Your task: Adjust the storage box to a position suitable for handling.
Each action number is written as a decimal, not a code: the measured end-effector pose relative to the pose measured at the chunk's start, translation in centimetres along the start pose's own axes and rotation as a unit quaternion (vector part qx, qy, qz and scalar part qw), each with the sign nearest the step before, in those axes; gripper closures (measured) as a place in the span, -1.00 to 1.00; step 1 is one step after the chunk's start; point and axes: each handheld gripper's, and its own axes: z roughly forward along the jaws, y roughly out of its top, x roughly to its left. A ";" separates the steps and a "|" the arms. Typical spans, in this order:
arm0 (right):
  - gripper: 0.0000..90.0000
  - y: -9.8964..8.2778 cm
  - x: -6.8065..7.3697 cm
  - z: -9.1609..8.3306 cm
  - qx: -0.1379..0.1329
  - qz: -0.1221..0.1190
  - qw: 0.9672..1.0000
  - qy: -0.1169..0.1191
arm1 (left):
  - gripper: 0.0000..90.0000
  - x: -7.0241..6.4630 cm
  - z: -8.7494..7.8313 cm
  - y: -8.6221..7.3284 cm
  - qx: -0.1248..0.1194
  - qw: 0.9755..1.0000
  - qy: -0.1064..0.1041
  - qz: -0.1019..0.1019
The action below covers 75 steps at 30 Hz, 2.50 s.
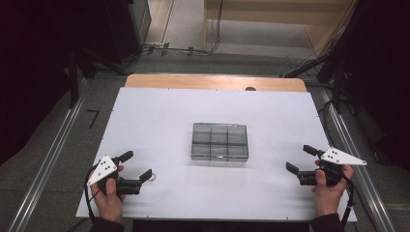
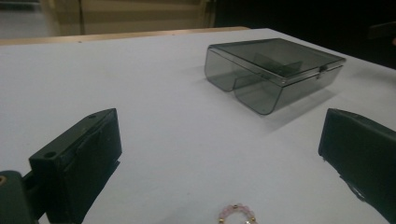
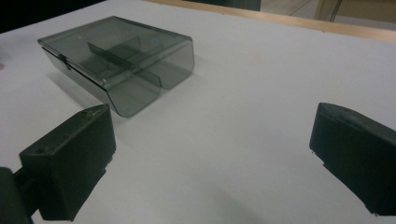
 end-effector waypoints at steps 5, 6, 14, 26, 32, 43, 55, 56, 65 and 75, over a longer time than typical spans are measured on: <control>-1.00 1.6 1.1 1.1 0.018 -0.015 1.000 0.021 | -1.00 -0.1 0.0 0.0 -0.001 1.000 0.019 0.001; -1.00 1.6 1.1 1.1 0.018 -0.015 1.000 0.021 | -1.00 -0.1 0.0 0.0 -0.001 1.000 0.019 0.001; -0.94 5.2 1.9 4.3 0.064 -0.023 0.997 0.045 | -1.00 0.0 0.0 0.0 0.003 1.000 -0.014 0.002; -0.31 8.4 1.4 8.8 0.105 -0.020 0.991 0.077 | -1.00 -0.1 0.1 -0.1 0.002 1.000 -0.006 0.003; 0.09 9.7 1.2 11.2 0.133 -0.026 0.986 0.099 | -1.00 -0.1 0.1 -0.1 0.003 1.000 -0.004 0.002; 0.54 11.4 1.5 15.2 0.201 -0.056 0.969 0.128 | -1.00 -0.1 0.1 -0.1 0.004 1.000 -0.005 0.002; 0.95 12.6 1.5 19.4 0.238 -0.064 0.958 0.144 | -1.00 0.0 0.1 -0.1 0.005 1.000 -0.010 0.000; 0.95 12.8 1.5 20.3 0.247 -0.069 0.955 0.148 | -1.00 0.0 0.2 -0.1 0.005 1.000 -0.012 0.001; 0.96 14.1 1.9 23.2 0.258 -0.072 0.951 0.155 | -1.00 0.0 0.2 0.0 0.005 1.000 -0.013 0.000; 0.96 14.1 2.3 26.2 0.291 -0.065 0.943 0.150 | -1.00 0.1 0.2 -0.1 0.004 1.000 -0.017 -0.003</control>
